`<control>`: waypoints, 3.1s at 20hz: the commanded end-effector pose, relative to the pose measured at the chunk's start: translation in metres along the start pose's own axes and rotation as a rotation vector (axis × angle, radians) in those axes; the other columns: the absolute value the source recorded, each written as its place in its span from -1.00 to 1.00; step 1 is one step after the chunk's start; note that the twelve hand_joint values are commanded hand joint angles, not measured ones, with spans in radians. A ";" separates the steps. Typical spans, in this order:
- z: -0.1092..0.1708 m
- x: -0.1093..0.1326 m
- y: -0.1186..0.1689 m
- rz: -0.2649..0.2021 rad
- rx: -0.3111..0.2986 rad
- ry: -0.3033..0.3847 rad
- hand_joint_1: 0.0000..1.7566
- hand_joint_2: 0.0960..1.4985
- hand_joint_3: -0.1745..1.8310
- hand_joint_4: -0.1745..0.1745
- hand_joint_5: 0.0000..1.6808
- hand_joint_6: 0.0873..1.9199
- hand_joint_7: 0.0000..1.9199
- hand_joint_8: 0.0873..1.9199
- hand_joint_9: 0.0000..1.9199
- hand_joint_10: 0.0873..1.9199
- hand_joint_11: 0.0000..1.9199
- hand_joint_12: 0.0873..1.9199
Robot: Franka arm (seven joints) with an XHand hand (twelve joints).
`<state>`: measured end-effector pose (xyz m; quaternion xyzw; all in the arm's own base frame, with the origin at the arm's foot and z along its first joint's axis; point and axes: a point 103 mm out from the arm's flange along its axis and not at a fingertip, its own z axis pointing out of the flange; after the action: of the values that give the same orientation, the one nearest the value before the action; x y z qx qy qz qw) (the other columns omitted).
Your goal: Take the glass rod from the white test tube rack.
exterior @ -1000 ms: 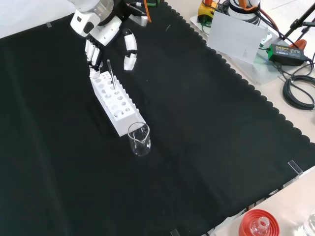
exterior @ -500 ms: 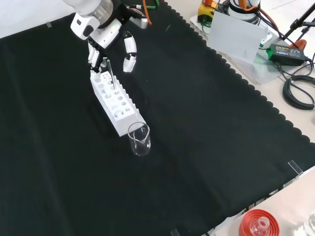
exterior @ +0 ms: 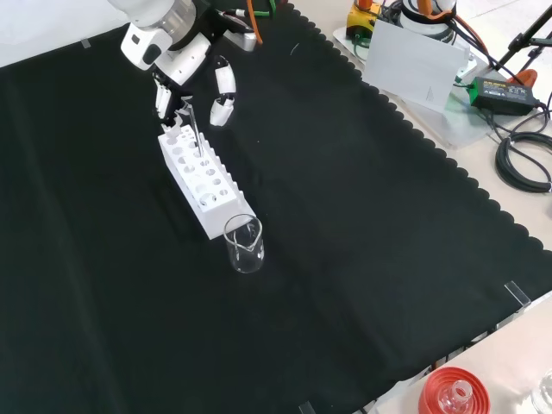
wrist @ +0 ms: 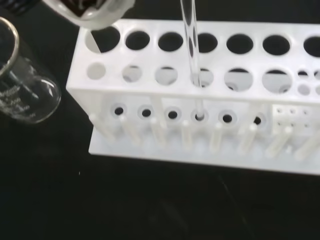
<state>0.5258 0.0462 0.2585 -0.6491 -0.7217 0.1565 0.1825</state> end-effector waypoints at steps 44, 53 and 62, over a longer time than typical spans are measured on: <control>-0.032 0.013 -0.032 -0.027 -0.357 -0.078 0.50 -0.14 -0.16 -1.00 0.29 -0.27 0.33 -0.10 0.81 -0.61 0.67 -0.38; -0.049 0.015 -0.059 0.000 -0.394 -0.073 0.50 -0.15 -0.15 -1.00 0.29 -0.28 0.34 -0.10 0.82 -0.61 0.67 -0.38; -0.063 0.023 -0.083 -0.006 -0.427 -0.069 0.50 -0.16 -0.14 -1.00 0.31 -0.30 0.35 -0.12 0.83 -0.62 0.68 -0.38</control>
<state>0.4899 0.0568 0.3473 -0.6656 -0.7456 0.0259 0.0176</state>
